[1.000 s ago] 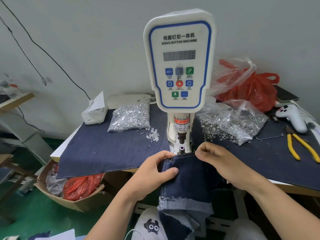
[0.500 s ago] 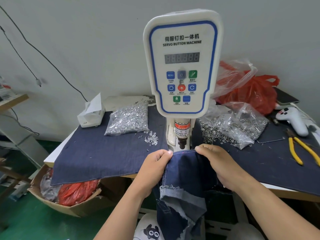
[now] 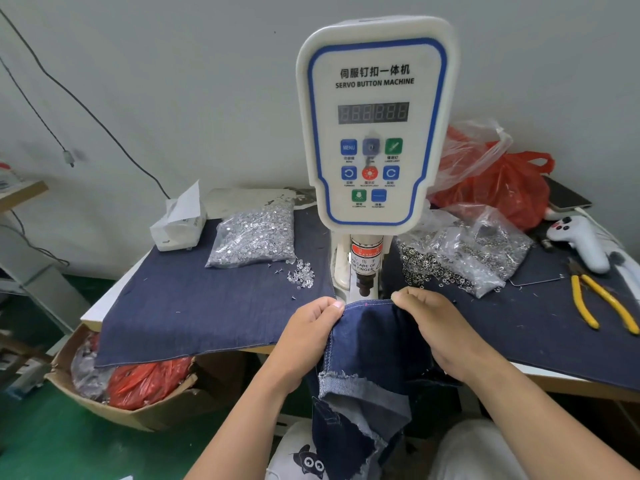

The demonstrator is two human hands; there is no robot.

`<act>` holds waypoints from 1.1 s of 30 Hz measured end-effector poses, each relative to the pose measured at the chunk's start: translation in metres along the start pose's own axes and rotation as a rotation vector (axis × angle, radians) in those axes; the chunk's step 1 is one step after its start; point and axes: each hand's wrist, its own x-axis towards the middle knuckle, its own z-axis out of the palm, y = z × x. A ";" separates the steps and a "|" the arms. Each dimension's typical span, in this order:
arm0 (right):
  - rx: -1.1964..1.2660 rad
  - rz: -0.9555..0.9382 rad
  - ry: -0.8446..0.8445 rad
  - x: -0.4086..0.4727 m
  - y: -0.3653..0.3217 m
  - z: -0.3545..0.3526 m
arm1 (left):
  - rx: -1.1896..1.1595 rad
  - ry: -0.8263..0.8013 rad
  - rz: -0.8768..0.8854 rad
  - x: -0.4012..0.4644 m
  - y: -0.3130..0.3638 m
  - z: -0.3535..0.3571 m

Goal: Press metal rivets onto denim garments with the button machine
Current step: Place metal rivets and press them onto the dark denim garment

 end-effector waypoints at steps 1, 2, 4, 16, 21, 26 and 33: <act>0.001 0.001 0.005 0.000 0.001 0.000 | 0.003 0.001 -0.002 0.000 0.000 0.000; -0.001 0.003 0.010 0.000 0.001 0.000 | 0.005 0.003 -0.003 0.000 0.000 0.000; -0.011 -0.001 0.022 -0.001 0.001 0.000 | 0.000 0.005 -0.003 0.001 0.000 0.001; -0.051 -0.017 0.008 0.000 0.002 -0.002 | -0.017 -0.011 -0.016 0.001 -0.001 0.001; -0.068 -0.035 0.008 0.002 0.007 -0.003 | -0.015 -0.013 -0.025 0.001 0.001 0.002; -0.092 -0.025 0.004 0.001 0.006 -0.003 | -0.002 -0.012 -0.012 -0.001 0.001 0.002; -0.122 -0.064 0.009 -0.006 -0.001 -0.001 | -0.062 -0.035 -0.001 -0.005 0.000 0.000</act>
